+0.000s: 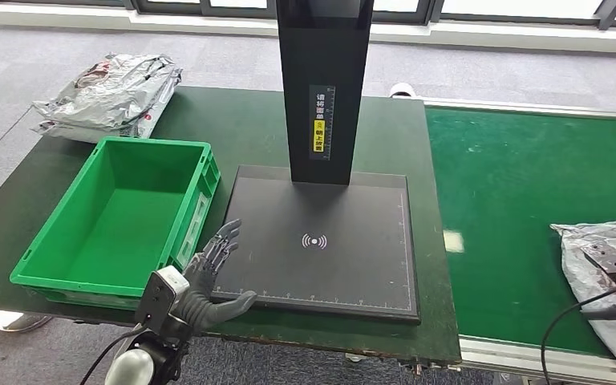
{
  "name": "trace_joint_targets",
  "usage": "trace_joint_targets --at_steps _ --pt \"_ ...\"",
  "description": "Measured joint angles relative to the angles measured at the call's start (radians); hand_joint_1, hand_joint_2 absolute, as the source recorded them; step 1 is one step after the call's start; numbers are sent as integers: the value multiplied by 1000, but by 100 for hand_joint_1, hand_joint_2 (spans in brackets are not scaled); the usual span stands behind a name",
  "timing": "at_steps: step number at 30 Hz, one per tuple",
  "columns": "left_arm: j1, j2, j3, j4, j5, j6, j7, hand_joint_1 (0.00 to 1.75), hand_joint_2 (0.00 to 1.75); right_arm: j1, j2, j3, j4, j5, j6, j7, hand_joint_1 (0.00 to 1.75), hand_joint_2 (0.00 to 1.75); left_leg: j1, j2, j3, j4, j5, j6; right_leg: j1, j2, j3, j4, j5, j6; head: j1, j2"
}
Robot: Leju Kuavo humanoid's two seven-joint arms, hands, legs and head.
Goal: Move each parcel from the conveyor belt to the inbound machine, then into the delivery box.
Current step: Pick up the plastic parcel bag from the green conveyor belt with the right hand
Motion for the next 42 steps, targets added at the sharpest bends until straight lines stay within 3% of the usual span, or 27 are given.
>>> trace_joint_targets --at_steps 16,29,42 --pt "13 0 0 -10 -5 12 6 0 175 1 -3 1 -75 -8 -81 0 0 175 -1 0 -1 0 2 0 -1 0 2 0 1 2 0 0" --pt "4 1 0 23 1 3 -14 0 175 77 -28 66 -54 -9 132 -65 0 175 -1 0 -1 1 2 0 -1 0 2 0 1 2 0 0" --pt "4 8 0 31 3 2 -21 0 175 87 -29 121 -43 -9 155 -56 0 175 -1 0 -1 1 2 1 -1 0 2 0 2 2 0 0"
